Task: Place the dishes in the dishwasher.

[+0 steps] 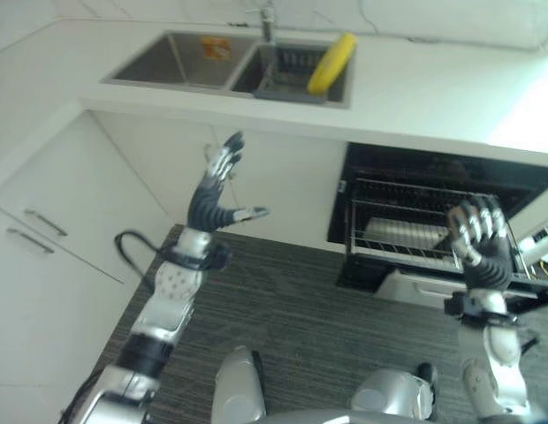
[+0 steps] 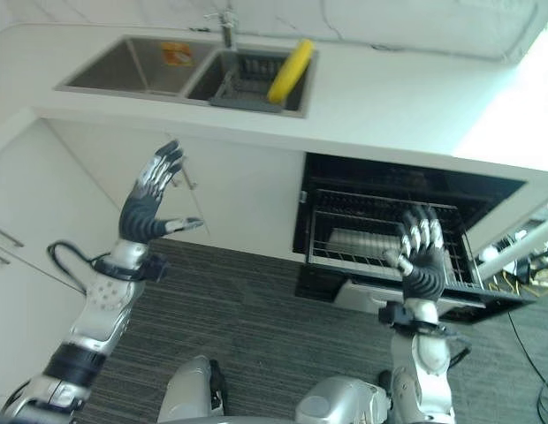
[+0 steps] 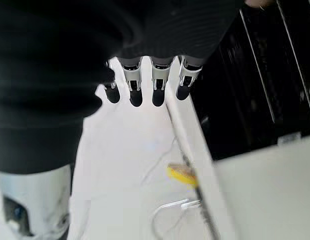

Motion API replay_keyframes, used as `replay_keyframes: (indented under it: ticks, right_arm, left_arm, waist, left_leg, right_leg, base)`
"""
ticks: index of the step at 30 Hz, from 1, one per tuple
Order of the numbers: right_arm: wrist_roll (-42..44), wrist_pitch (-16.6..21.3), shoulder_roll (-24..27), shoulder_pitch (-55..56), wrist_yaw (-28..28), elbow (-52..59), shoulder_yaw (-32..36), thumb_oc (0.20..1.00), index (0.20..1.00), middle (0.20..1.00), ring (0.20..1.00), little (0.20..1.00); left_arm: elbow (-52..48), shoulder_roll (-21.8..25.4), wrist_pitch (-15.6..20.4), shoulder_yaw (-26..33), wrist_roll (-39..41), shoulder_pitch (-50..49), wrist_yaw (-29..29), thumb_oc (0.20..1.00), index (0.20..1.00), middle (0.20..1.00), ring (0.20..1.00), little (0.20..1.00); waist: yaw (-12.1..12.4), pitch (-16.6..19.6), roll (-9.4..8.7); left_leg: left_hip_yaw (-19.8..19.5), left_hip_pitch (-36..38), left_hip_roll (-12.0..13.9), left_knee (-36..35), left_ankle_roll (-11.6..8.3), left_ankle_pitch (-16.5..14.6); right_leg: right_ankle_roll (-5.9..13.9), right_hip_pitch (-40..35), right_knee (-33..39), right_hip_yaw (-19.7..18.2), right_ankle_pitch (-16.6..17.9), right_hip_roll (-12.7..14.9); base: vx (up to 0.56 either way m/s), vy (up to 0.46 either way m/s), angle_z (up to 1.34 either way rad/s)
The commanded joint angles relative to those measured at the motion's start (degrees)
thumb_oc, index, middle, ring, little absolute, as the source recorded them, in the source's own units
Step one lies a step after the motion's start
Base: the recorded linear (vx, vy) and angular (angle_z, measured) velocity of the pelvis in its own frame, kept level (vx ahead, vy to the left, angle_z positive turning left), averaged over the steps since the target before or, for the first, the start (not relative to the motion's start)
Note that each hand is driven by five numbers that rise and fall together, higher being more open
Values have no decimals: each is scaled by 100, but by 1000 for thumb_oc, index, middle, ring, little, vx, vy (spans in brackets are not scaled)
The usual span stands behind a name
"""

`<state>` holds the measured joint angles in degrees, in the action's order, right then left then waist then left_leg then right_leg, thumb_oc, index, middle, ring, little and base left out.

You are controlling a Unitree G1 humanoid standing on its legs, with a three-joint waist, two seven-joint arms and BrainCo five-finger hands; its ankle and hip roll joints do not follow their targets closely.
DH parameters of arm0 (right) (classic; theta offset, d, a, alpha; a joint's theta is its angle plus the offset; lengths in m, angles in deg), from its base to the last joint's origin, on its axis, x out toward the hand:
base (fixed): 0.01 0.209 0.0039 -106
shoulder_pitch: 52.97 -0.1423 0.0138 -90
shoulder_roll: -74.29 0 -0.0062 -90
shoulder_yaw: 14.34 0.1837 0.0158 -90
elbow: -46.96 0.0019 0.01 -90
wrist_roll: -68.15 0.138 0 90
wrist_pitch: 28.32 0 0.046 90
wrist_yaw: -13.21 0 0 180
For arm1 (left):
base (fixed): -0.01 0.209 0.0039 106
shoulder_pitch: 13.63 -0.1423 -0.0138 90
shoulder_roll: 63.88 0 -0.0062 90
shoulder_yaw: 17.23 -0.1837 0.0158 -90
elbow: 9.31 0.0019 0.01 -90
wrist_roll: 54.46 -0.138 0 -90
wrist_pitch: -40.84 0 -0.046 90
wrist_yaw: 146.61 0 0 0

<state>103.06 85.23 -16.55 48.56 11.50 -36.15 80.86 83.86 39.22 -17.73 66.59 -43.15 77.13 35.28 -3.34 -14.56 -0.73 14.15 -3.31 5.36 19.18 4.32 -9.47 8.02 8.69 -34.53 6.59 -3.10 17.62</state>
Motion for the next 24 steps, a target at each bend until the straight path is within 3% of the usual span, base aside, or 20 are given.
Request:
replay_keyframes:
  ticks: [1,2,4,8,9,10,11,13,14,15,16,17,19,22,24]
  right_arm:
    - [13,405,727,-1413,-129,-61,-208,1000,1000,1000,1000,1000]
    - [42,427,758,-1430,-32,-51,-262,1000,1000,1000,1000,1000]
    - [48,432,705,-1461,-7,-72,-326,1000,1000,1000,1000,1000]
    - [52,495,616,-1486,31,-106,-445,1000,1000,1000,1000,1000]
    - [53,481,594,-1479,47,-73,-454,1000,1000,1000,1000,1000]
    - [73,455,595,-1490,68,-47,-477,1000,1000,1000,1000,1000]
    - [77,444,642,-1468,112,10,-488,1000,1000,1000,1000,1000]
    - [74,462,723,-1507,197,11,-549,1000,1000,1000,1000,1000]
    - [85,445,721,-1514,152,10,-548,1000,1000,1000,1000,1000]
    - [83,367,711,-1595,130,-11,-581,1000,1000,1000,1000,1000]
    - [72,319,714,-1655,161,-1,-614,1000,1000,1000,1000,1000]
    - [-8,342,729,-1746,224,-7,-695,1000,1000,1000,1000,1000]
    - [31,399,758,-1754,267,-35,-755,1000,1000,1000,1000,1000]
    - [175,334,698,-1618,30,48,-720,1000,1000,1000,1000,1000]
    - [191,276,627,-1634,63,134,-760,1000,1000,1000,1000,1000]
  left_arm:
    - [-550,65,50,-42,-176,967,290,1000,1000,1000,1000,1000]
    - [-524,10,-94,-202,-168,1163,426,1000,1000,1000,1000,1000]
    - [-522,-118,-139,-286,-265,1169,493,1000,1000,1000,1000,1000]
    - [-543,-250,-108,-335,-456,1023,359,1000,1000,1000,1000,1000]
    - [-605,-267,-129,-282,-416,974,305,1000,1000,1000,1000,1000]
    - [-605,-268,-114,-246,-409,934,318,1000,1000,1000,1000,1000]
    - [-580,-236,-62,-259,-343,906,370,1000,1000,1000,1000,1000]
    - [-675,-243,-2,-196,-343,743,357,1000,1000,1000,1000,1000]
    - [-682,-248,25,-146,-323,666,340,1000,1000,1000,1000,1000]
    - [-766,-235,51,11,-307,496,237,1000,1000,1000,1000,1000]
    - [-821,-212,57,57,-283,421,229,1000,1000,1000,1000,1000]
    - [-754,-217,127,55,-261,438,289,1000,1000,1000,1000,1000]
    - [-626,-250,162,-28,-289,492,362,1000,1000,1000,1000,1000]
    - [-553,-206,80,-72,-405,567,314,1000,1000,1000,1000,1000]
    - [-635,-156,-5,44,-343,505,226,1000,1000,1000,1000,1000]
  waist:
    - [-209,674,-3]
    - [-255,735,-63]
    - [-237,814,-86]
    - [-178,880,-102]
    - [-118,888,-113]
    - [-126,883,-150]
    - [-150,807,-257]
    - [-24,697,-304]
    - [-4,678,-272]
    - [82,696,-169]
    - [148,698,-103]
    - [313,716,7]
    - [306,746,34]
    - [218,890,124]
    - [285,925,150]
  left_leg:
    - [112,973,118,-1566,-695,353]
    - [40,1012,-127,-1680,-647,366]
    - [-33,1021,-351,-1773,-620,432]
    - [-176,984,-460,-1561,-582,360]
    - [-91,942,-433,-1406,-588,304]
    - [-38,870,-424,-1055,-607,166]
    - [-124,465,-347,136,-811,360]
    - [-461,-154,-253,1137,-929,606]
    - [-601,-207,-233,1022,-902,598]
    - [-727,-24,-138,148,-851,580]
    - [-759,137,-52,-533,-888,729]
    - [-818,149,19,-1572,-1069,1122]
    - [-768,200,-10,-1710,-1033,1085]
    - [-713,742,-181,-2116,-886,935]
    - [-770,860,-280,-2286,-772,917]
  right_leg:
    - [208,-589,1644,507,-29,-936]
    - [105,-695,2017,412,14,-1284]
    - [-29,-752,2413,459,75,-1576]
    - [-212,-999,2815,279,0,-1639]
    - [-230,-1036,2780,493,-23,-1549]
    - [-273,-1031,2730,523,-56,-1479]
    - [-429,-1099,2825,208,-39,-1471]
    - [-557,-1172,2840,268,-39,-1401]
    - [-533,-1175,2840,169,-29,-1421]
    - [-420,-1198,2872,115,-48,-1459]
    - [-367,-1278,2933,67,-78,-1473]
    - [-250,-1561,3202,89,-129,-1425]
    - [-214,-1609,3230,125,-168,-1349]
    - [28,-1482,3168,359,-48,-1033]
    - [121,-1432,3067,417,-30,-917]
  base:
    - [107,320,44]
    - [116,171,34]
    - [108,126,51]
    - [114,33,17]
    - [84,7,14]
    - [101,-17,17]
    - [103,-15,21]
    - [113,66,32]
    - [208,261,-19]
    - [249,320,-89]
    - [368,521,-119]
    - [305,507,-91]
    - [174,364,-58]
    - [118,297,-38]
    - [83,222,-87]
